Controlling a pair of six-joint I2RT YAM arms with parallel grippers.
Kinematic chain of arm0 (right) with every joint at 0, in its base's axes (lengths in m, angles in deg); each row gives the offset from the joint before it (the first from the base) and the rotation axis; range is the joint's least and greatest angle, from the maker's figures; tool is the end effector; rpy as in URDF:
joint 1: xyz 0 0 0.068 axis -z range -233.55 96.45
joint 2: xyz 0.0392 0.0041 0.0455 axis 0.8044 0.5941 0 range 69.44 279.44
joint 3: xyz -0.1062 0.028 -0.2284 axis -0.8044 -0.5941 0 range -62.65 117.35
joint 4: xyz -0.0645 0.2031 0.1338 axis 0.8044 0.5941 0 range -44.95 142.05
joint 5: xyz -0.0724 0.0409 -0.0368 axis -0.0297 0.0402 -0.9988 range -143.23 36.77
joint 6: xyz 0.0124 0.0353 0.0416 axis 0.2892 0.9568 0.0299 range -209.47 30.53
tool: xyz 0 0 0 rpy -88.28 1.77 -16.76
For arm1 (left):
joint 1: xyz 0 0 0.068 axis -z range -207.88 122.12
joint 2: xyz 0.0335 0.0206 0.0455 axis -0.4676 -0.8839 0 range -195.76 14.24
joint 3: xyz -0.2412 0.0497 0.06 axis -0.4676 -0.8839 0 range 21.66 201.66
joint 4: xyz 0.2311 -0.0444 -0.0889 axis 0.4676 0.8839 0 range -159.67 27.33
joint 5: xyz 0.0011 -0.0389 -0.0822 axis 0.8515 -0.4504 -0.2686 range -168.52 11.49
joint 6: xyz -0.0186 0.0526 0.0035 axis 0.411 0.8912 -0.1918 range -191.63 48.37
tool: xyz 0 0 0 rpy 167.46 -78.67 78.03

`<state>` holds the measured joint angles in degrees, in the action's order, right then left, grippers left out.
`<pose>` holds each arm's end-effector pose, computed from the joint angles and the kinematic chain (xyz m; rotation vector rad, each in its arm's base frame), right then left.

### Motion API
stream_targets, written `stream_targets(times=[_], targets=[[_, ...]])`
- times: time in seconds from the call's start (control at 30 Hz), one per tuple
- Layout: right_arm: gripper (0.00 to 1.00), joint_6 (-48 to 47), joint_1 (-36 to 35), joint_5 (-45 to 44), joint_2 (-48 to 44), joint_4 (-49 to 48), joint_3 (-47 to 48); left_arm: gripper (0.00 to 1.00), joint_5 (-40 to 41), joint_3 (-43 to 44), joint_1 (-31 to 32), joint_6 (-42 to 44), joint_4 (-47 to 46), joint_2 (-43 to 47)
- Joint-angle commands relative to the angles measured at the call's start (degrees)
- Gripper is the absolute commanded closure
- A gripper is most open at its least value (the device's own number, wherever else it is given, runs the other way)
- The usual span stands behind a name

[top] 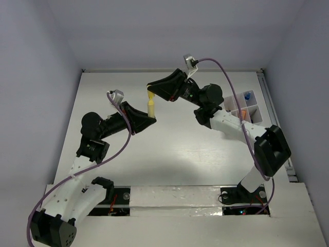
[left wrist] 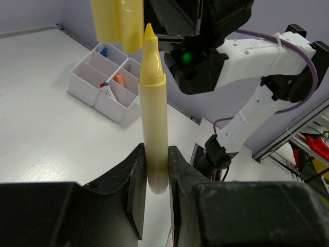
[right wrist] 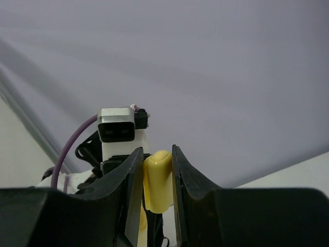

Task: Sort the stationery into containers
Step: Close the pen cap on the pen.

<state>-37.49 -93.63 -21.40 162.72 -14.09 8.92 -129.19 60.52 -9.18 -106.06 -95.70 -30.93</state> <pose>0.2613 0.2466 0.3909 -0.4821 1.0808 1.6964 0.1612 -0.0861 0.3536 0.6518 1.3327 -1.3036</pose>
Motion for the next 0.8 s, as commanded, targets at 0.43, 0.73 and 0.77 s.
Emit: stream_targets(times=[0.43,0.73,0.77], targets=[[1.0,16.6,0.3,5.8,4.7,-24.6,2.8,1.0,-2.9,-0.6,0.3,-1.5,-6.1,0.3],[1.0,19.9,0.3,6.7,7.3,-27.2,3.4,1.0,-2.5,-0.4,0.3,-1.1,-5.6,0.5],[1.0,20.3,0.3,6.7,7.8,-28.2,3.5,1.0,-2.2,-0.4,0.3,-0.9,-5.4,0.6]])
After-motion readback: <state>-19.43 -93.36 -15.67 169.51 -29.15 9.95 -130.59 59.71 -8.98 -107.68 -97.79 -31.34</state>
